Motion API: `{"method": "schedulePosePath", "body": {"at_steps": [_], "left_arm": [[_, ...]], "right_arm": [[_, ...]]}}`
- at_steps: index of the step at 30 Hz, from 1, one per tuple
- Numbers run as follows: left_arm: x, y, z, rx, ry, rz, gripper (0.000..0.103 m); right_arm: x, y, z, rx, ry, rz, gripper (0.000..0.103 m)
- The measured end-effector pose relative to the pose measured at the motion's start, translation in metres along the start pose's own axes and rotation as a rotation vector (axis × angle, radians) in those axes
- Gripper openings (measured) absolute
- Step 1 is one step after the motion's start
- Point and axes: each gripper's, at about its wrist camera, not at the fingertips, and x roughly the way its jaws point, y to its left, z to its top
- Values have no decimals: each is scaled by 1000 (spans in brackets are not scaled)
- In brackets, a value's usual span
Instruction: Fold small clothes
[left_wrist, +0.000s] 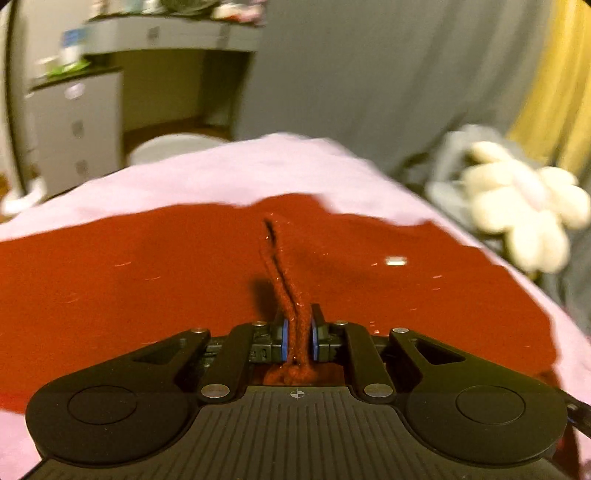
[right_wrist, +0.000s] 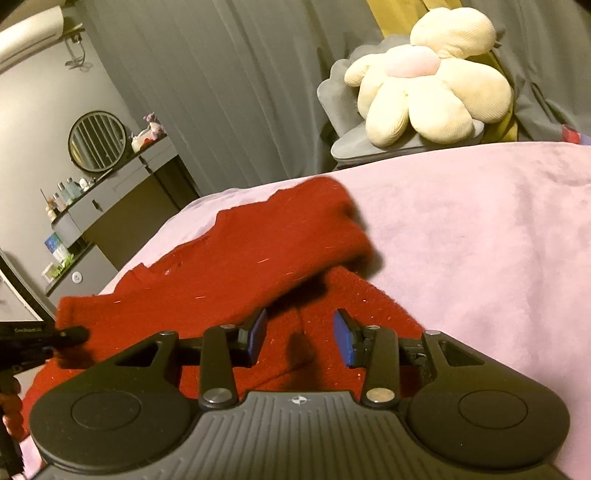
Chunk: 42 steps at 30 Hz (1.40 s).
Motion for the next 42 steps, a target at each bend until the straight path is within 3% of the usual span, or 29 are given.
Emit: {"method": "schedulePosePath", "body": {"at_steps": [2,5,6,7,8,9,14,18,21,24,29,32,37,42], "left_arm": [[6,13,-2,-44,27,-11,17],[11,30,-10,-123,51,-90,32],[14,33,-11,-154,50,-112,32],[17,35,-10,-180,50,-124,31],[17,36,-8,-187,52,-125,16],[18,36,-5,-184,53,-132,14],[-4,38,11,-97,-36,-140,12],[-15,35,31,-31,-141,-106,12],[-5,36,36,3,-133,-48,12],[5,36,31,7,-102,-32,12],[15,34,21,25,-66,-2,13],[20,29,18,44,-55,11,13],[19,14,16,112,-87,40,13],[25,5,15,157,-98,69,13]], "right_arm": [[3,3,-1,-4,12,16,40],[9,5,0,34,29,80,40],[11,5,3,48,25,99,41],[14,6,6,57,20,111,44],[16,7,9,61,15,109,45],[20,7,13,63,9,104,45],[49,-2,28,173,43,90,45],[62,-3,34,226,58,154,46],[68,-1,38,245,55,159,45],[75,-2,38,272,63,141,38],[83,-5,39,268,55,116,15],[89,-3,39,216,53,66,12],[88,26,43,-25,-23,-44,10],[93,31,37,-102,-41,-104,10]]}}
